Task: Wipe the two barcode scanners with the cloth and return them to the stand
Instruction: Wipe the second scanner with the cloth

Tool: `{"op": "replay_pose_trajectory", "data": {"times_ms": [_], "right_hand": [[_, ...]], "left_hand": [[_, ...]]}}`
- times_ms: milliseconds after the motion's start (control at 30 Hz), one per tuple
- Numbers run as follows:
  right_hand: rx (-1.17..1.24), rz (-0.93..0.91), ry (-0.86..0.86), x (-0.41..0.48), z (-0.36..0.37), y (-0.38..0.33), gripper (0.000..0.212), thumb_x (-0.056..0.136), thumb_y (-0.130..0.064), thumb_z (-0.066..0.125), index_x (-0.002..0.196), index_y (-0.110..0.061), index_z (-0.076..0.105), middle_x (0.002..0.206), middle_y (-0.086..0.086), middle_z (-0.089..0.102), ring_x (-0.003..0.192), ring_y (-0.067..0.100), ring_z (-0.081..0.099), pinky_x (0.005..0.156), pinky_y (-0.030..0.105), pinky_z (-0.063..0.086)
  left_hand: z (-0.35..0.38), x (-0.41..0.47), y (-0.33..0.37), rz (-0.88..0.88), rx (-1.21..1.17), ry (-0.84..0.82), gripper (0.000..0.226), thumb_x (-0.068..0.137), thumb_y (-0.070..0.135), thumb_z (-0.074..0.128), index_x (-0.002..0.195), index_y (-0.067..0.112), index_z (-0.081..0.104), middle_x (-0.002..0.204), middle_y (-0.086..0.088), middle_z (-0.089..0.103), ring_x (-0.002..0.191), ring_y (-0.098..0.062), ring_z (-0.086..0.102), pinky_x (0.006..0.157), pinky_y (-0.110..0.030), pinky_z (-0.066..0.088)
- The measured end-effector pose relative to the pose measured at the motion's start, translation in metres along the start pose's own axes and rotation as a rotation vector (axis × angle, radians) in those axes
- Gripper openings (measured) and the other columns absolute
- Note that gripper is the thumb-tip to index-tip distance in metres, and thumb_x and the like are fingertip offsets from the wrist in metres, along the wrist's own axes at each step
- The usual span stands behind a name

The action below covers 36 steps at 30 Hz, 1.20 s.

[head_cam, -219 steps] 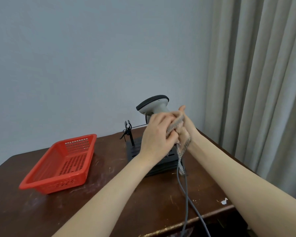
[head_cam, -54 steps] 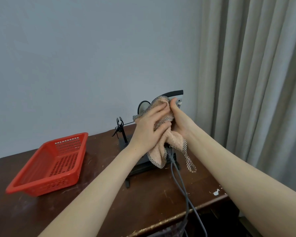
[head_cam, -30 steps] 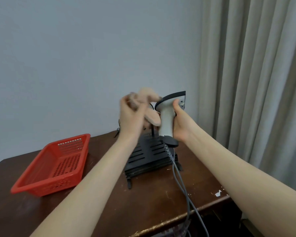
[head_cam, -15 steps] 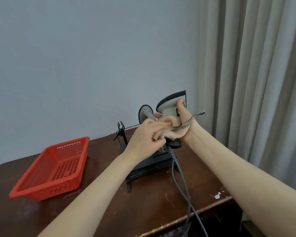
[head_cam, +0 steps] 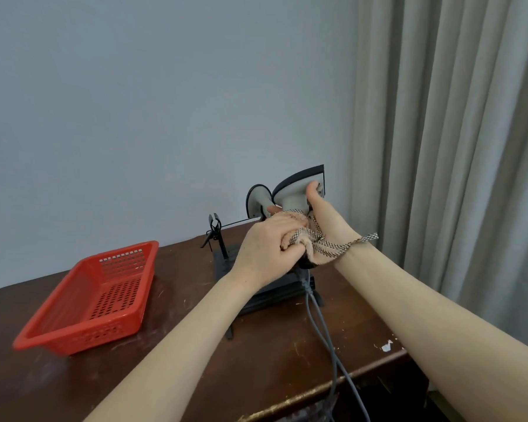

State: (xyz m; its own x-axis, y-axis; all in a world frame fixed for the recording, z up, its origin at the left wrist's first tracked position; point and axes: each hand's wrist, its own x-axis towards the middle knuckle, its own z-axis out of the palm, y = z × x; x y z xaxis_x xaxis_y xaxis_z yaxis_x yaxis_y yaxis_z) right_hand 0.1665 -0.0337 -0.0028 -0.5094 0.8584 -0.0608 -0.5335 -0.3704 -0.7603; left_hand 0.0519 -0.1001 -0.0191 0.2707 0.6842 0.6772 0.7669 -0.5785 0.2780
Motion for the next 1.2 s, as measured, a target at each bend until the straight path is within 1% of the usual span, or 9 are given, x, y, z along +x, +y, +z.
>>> {"op": "replay_pose_trajectory", "data": {"times_ms": [167, 267, 433, 567, 667, 833, 967, 1100, 1200], "right_hand": [[0.001, -0.052, 0.007, 0.002, 0.007, 0.008, 0.054, 0.093, -0.057, 0.043, 0.113, -0.010, 0.060, 0.103, 0.010, 0.070, 0.093, 0.021, 0.068, 0.086, 0.040, 0.054], [-0.116, -0.105, -0.005, -0.005, 0.005, 0.002, 0.042, 0.099, -0.047, 0.039, 0.117, -0.014, 0.058, 0.080, -0.002, 0.060, 0.099, 0.025, 0.063, 0.112, 0.037, 0.032], [-0.173, -0.066, 0.094, -0.001, -0.005, 0.001, 0.073, 0.097, -0.056, 0.032, 0.145, -0.001, 0.035, 0.137, 0.020, 0.053, 0.131, 0.039, 0.045, 0.100, 0.041, 0.042], [0.049, 0.088, 0.067, -0.001, 0.001, 0.008, 0.079, 0.088, -0.069, 0.039, 0.116, 0.003, 0.056, 0.113, 0.015, 0.067, 0.100, 0.031, 0.066, 0.081, 0.041, 0.056], [0.159, 0.043, 0.008, 0.001, 0.005, 0.012, 0.060, 0.094, -0.058, 0.042, 0.101, -0.003, 0.065, 0.095, 0.017, 0.071, 0.083, 0.029, 0.071, 0.074, 0.038, 0.059], [0.139, -0.076, 0.098, -0.004, 0.010, 0.010, 0.028, 0.102, -0.028, 0.040, 0.087, -0.010, 0.056, 0.062, 0.002, 0.070, 0.062, 0.015, 0.069, 0.057, 0.022, 0.056], [0.024, 0.052, 0.096, -0.004, 0.001, 0.005, 0.067, 0.095, -0.057, 0.041, 0.142, -0.009, 0.041, 0.139, 0.016, 0.052, 0.133, 0.031, 0.044, 0.102, 0.039, 0.042], [0.094, 0.101, 0.062, 0.000, 0.004, 0.000, 0.084, 0.089, -0.071, 0.032, 0.130, 0.001, 0.047, 0.116, 0.017, 0.064, 0.110, 0.032, 0.059, 0.077, 0.045, 0.055], [0.095, 0.053, 0.088, 0.002, 0.003, -0.002, 0.076, 0.092, -0.067, 0.032, 0.126, 0.000, 0.048, 0.116, 0.019, 0.064, 0.108, 0.036, 0.061, 0.079, 0.051, 0.051]], "left_hand": [[-0.005, 0.013, -0.001, -0.107, -0.015, 0.019, 0.052, 0.078, 0.020, 0.042, 0.128, 0.018, 0.057, 0.137, 0.007, 0.051, 0.128, 0.001, 0.037, 0.110, -0.015, 0.025], [0.004, 0.006, 0.003, -0.092, -0.041, -0.005, 0.057, 0.079, 0.031, 0.038, 0.131, 0.016, 0.054, 0.142, 0.003, 0.046, 0.131, 0.005, 0.027, 0.114, -0.014, 0.014], [0.005, -0.020, 0.001, -0.049, -0.103, 0.003, 0.046, 0.074, 0.025, 0.045, 0.111, 0.014, 0.069, 0.120, 0.001, 0.066, 0.120, 0.003, 0.048, 0.109, -0.015, 0.030], [-0.006, -0.014, -0.004, -0.079, -0.145, 0.163, 0.035, 0.074, 0.002, 0.055, 0.102, 0.012, 0.072, 0.099, 0.017, 0.065, 0.093, 0.015, 0.055, 0.085, -0.002, 0.038], [-0.009, 0.007, -0.010, -0.187, -0.102, 0.351, 0.039, 0.079, -0.004, 0.055, 0.109, 0.016, 0.069, 0.110, 0.005, 0.060, 0.106, -0.003, 0.054, 0.095, -0.013, 0.040], [0.007, 0.002, -0.005, -0.181, -0.048, 0.138, 0.039, 0.089, 0.022, 0.054, 0.127, 0.016, 0.058, 0.128, 0.003, 0.055, 0.119, -0.011, 0.046, 0.105, -0.023, 0.034], [0.005, -0.028, -0.001, -0.084, -0.118, 0.105, 0.040, 0.082, 0.026, 0.045, 0.113, 0.012, 0.067, 0.113, 0.002, 0.066, 0.110, 0.001, 0.051, 0.097, -0.010, 0.037], [-0.020, -0.040, -0.017, -0.170, -0.122, 0.158, 0.023, 0.085, 0.027, 0.042, 0.081, 0.020, 0.063, 0.063, 0.011, 0.057, 0.059, -0.002, 0.052, 0.056, -0.015, 0.037], [-0.036, -0.028, -0.036, -0.473, -0.055, 0.395, 0.020, 0.095, 0.021, 0.041, 0.089, 0.016, 0.060, 0.062, 0.013, 0.051, 0.061, -0.009, 0.050, 0.055, -0.020, 0.038]]}}
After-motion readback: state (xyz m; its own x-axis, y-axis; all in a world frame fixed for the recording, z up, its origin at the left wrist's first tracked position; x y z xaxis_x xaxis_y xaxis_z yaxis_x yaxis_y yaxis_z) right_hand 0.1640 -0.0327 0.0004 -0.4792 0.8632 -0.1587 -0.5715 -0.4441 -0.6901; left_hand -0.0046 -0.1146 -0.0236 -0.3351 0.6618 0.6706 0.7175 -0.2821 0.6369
